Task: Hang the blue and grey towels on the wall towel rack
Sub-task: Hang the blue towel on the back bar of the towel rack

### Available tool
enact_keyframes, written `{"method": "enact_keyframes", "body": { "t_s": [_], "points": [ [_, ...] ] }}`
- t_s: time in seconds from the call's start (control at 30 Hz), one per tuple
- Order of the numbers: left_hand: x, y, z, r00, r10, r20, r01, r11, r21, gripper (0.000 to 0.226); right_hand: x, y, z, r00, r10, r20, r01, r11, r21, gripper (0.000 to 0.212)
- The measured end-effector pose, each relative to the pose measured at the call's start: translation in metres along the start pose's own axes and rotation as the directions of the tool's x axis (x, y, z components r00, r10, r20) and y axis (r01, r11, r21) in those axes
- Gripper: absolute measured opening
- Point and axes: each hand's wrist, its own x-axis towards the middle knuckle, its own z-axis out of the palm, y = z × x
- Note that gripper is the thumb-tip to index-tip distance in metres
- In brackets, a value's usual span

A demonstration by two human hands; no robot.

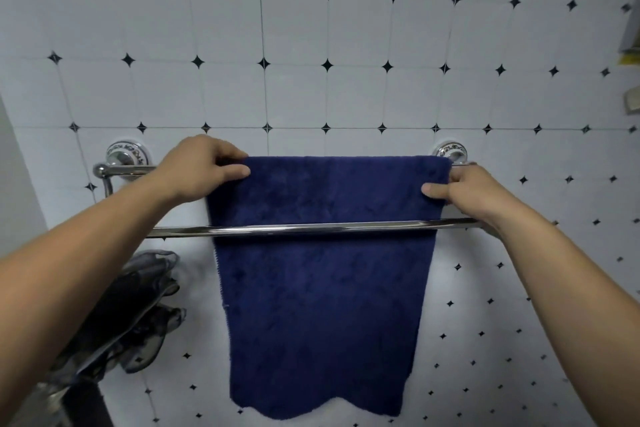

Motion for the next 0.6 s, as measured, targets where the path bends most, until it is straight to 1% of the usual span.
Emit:
{"method": "enact_keyframes", "body": {
  "t_s": [0.03, 0.07, 0.13, 0.17, 0.23, 0.3, 0.33, 0.37, 0.43, 0.5, 0.53, 0.57, 0.6],
  "points": [
    [0.001, 0.001, 0.002, 1.000, -0.001, -0.014, 0.001, 1.000, -0.001, 0.024, 0.002, 0.003, 0.004, 1.000, 0.008, 0.006, -0.008, 0.998, 0.065, 0.008],
    [0.000, 0.002, 0.002, 0.999, -0.008, -0.042, 0.008, 1.000, -0.020, 0.022, 0.006, 0.004, 0.005, 1.000, 0.009, -0.019, -0.008, 0.999, 0.047, 0.013],
    [-0.002, 0.001, 0.001, 0.994, 0.024, -0.105, -0.027, 0.999, -0.023, 0.016, 0.013, 0.007, 0.001, 0.998, 0.007, -0.056, -0.014, 0.994, -0.112, 0.011],
    [-0.004, 0.001, 0.000, 0.988, 0.085, -0.130, -0.083, 0.996, 0.023, 0.012, 0.014, 0.005, -0.004, 0.998, 0.008, -0.055, -0.019, 0.979, -0.205, 0.011],
    [-0.008, 0.002, -0.001, 0.951, 0.282, -0.126, -0.260, 0.951, 0.169, 0.006, 0.016, 0.002, -0.015, 0.999, 0.023, -0.045, -0.036, 0.946, -0.322, 0.018],
    [-0.015, 0.006, 0.000, 0.889, 0.454, -0.063, -0.420, 0.862, 0.283, 0.006, 0.015, 0.002, -0.017, 0.999, 0.034, -0.043, -0.049, 0.908, -0.416, 0.025],
    [-0.018, 0.007, 0.001, 0.869, 0.495, -0.018, -0.464, 0.826, 0.320, 0.007, 0.016, 0.003, -0.017, 0.999, 0.030, -0.042, -0.046, 0.889, -0.456, 0.029],
    [-0.021, 0.009, 0.003, 0.862, 0.505, 0.025, -0.481, 0.804, 0.349, 0.008, 0.016, 0.003, -0.016, 0.999, 0.030, -0.045, -0.048, 0.872, -0.486, 0.031],
    [-0.026, 0.008, 0.005, 0.884, 0.459, 0.090, -0.458, 0.808, 0.371, 0.007, 0.015, 0.006, -0.013, 0.999, 0.029, -0.040, -0.045, 0.858, -0.511, 0.031],
    [-0.027, 0.008, 0.004, 0.887, 0.451, 0.095, -0.452, 0.810, 0.374, 0.008, 0.014, 0.006, -0.016, 0.999, 0.036, -0.022, -0.042, 0.880, -0.473, 0.031],
    [-0.027, 0.007, 0.003, 0.887, 0.459, 0.055, -0.444, 0.812, 0.378, 0.009, 0.012, 0.006, -0.019, 0.999, 0.032, -0.019, -0.037, 0.893, -0.448, 0.033],
    [-0.026, 0.006, 0.001, 0.894, 0.448, -0.020, -0.408, 0.831, 0.379, 0.010, 0.011, 0.005, -0.022, 0.999, 0.014, -0.038, -0.029, 0.905, -0.424, 0.035],
    [-0.027, 0.006, 0.000, 0.913, 0.385, -0.137, -0.315, 0.876, 0.365, 0.014, 0.011, 0.005, -0.025, 0.996, -0.027, -0.090, -0.012, 0.911, -0.412, 0.036]
  ]
}}
